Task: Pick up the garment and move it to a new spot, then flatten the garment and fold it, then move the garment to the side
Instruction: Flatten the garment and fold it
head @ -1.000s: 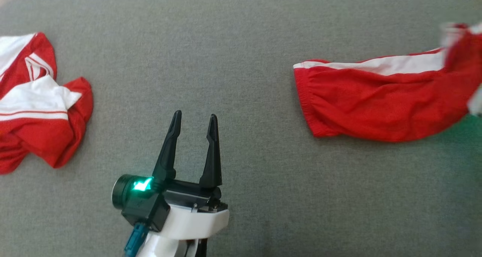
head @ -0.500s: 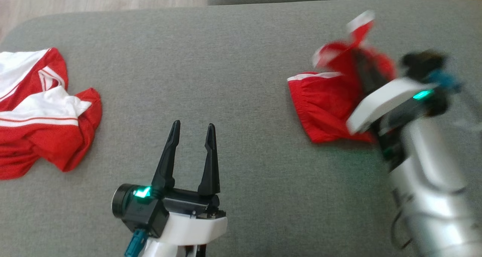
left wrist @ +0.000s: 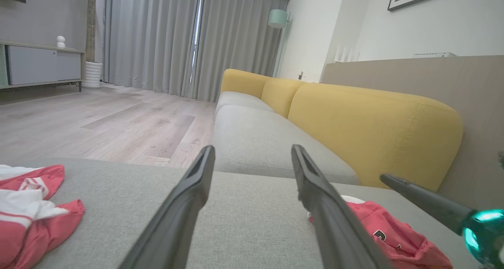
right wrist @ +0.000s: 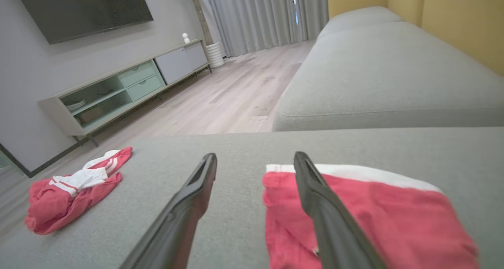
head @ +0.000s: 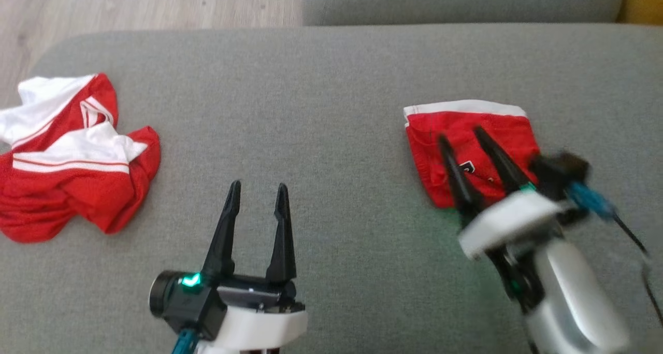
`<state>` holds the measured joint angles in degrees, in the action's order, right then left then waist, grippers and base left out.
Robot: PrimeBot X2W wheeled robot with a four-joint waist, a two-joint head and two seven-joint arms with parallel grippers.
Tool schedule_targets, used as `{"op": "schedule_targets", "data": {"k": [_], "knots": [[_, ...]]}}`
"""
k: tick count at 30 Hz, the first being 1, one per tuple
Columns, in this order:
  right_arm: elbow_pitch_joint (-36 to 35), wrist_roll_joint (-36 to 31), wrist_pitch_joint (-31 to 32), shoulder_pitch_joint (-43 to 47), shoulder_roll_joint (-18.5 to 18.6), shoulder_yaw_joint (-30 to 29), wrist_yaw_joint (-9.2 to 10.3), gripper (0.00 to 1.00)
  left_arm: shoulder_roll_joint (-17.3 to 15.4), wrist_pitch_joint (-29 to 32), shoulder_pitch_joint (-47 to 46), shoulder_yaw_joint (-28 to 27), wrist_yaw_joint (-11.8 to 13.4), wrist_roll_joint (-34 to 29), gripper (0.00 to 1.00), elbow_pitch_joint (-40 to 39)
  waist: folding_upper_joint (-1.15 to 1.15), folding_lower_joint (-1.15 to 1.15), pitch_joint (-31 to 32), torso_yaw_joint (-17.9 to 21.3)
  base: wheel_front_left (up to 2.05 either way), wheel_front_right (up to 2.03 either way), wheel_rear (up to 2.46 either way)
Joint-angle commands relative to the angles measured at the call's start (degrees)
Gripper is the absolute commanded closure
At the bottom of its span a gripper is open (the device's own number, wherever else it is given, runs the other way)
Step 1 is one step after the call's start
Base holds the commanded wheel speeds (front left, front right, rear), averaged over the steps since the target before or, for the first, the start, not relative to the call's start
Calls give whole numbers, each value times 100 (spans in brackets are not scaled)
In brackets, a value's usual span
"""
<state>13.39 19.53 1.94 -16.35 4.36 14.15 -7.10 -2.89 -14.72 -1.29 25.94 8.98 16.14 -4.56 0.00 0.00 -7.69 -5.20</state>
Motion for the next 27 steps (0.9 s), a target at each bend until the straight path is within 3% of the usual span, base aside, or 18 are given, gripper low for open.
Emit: {"op": "schedule_targets", "data": {"k": [1,4,5,6,12,18,27], "knots": [[-386,16,-46,272,127,-54,-39,0,2,-28,-16,-213,29,-41,0,-229,0,0,125,36,0,0,0],[-643,130,36,732,360,-301,-39,0,2,-28,112,-257,29,-63,0,-257,0,0,226,20,0,0,0],[-682,199,88,838,440,-372,-39,16,2,-28,141,-265,25,-73,0,-264,0,0,248,1,0,0,0],[-702,271,148,902,529,-433,-39,100,2,-28,165,-267,17,-82,0,-270,0,0,264,-26,0,0,0],[-336,687,788,611,1344,-686,-39,100,2,-28,220,-220,-15,-114,0,-303,0,0,233,-260,0,0,0],[432,1341,1531,-42,2158,-204,-39,100,2,-28,184,-140,-35,-58,0,-299,0,0,58,-495,0,0,0],[1192,2354,2126,-496,2548,674,-39,100,2,-28,40,-41,-19,25,0,-252,0,0,-127,-703,0,0,0]]}}
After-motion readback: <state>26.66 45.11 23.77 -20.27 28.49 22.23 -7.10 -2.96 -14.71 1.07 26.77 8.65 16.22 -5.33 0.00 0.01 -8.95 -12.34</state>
